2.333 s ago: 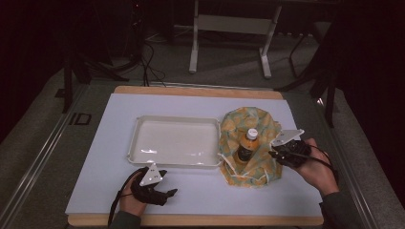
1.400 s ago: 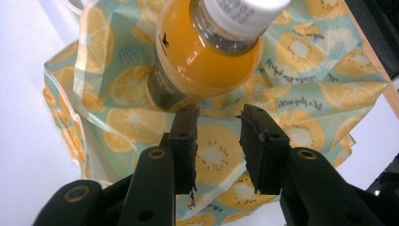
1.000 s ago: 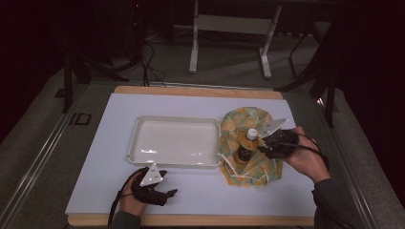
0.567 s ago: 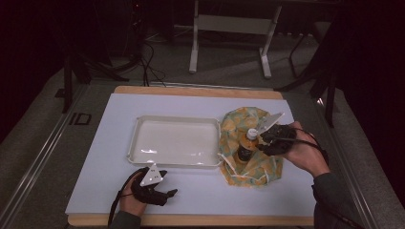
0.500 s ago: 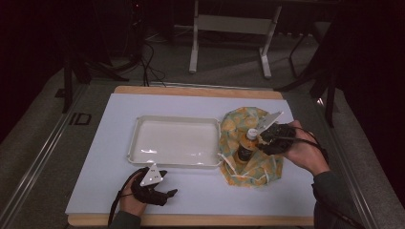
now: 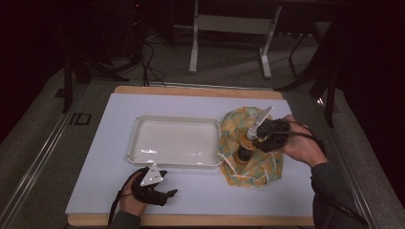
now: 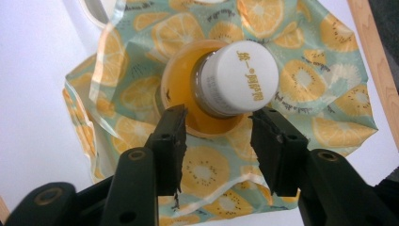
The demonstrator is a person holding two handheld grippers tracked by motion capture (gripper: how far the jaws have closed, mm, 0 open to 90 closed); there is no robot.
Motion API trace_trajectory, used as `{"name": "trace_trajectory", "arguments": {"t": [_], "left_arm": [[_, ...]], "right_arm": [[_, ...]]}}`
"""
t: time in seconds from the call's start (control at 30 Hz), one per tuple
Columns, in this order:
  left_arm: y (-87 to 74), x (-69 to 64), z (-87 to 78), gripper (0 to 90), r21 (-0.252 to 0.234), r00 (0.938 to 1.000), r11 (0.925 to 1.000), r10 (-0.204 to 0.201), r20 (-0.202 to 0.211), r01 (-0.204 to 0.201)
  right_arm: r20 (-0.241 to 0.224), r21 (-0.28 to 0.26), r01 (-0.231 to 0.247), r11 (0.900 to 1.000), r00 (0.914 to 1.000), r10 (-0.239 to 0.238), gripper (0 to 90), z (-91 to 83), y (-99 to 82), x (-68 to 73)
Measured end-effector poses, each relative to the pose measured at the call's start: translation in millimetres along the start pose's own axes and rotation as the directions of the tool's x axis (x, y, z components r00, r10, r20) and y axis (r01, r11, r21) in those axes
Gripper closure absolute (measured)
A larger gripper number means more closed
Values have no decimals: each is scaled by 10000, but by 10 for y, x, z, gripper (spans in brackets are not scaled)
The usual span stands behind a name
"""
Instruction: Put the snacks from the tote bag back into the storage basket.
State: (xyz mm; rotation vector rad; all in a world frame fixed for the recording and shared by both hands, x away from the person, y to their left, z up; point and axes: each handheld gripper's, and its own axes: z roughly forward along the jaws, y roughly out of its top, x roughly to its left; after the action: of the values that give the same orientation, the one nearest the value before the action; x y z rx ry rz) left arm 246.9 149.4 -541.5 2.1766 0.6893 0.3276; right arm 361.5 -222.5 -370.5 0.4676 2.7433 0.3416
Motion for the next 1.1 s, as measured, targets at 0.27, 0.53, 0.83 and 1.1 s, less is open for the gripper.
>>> {"name": "trace_trajectory", "arguments": {"t": [0.27,0.53,0.83,1.1], "left_arm": [[2,1,3,235,52,10000,10000,13,34,-13],[1,1,3,234,32,10000,10000,11,49,-12],[3,1,5,234,72,10000,10000,33,65,-33],[2,-1,5,235,55,10000,10000,69,61,-70]], "right_arm": [[-331,288,130,9995,9994,-121,520,40,86,-76],[-927,841,328,9959,9954,-250,496,70,171,-140],[-1349,775,428,9961,9903,-321,497,90,284,-210],[-1808,886,470,9950,9830,-303,545,88,339,-276]]}}
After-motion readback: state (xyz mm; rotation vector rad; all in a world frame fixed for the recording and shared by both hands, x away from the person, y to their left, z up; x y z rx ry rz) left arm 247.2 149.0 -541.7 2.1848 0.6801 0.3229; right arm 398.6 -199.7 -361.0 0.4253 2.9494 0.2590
